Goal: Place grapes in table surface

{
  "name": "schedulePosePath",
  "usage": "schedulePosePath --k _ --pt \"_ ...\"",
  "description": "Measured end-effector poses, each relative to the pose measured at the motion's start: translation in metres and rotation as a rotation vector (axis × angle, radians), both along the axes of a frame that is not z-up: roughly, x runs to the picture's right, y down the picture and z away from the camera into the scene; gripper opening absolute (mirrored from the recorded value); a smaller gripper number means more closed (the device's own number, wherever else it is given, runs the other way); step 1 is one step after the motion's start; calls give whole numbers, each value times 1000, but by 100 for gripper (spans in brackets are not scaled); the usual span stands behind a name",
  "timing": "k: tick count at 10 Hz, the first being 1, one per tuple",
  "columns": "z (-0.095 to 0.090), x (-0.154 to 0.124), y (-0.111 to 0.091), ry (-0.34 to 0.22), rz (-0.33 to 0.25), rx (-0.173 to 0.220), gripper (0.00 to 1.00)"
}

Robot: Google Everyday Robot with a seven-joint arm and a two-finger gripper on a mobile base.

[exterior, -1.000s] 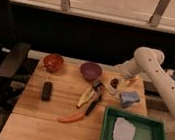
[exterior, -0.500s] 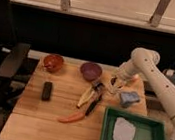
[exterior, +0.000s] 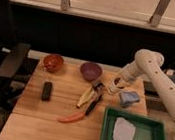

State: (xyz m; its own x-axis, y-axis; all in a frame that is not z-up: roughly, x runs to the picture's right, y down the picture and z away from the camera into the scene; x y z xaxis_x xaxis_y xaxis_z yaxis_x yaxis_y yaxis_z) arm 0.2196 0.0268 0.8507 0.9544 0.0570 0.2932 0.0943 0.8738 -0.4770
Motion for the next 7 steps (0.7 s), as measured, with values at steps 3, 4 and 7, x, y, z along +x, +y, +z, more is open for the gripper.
schedulePosePath --k 3,4,7 --pt "-16 1 -13 -5 20 38 0" --pt "-24 -2 -19 -21 23 55 0" --pt "-39 -13 -34 -53 17 99 0"
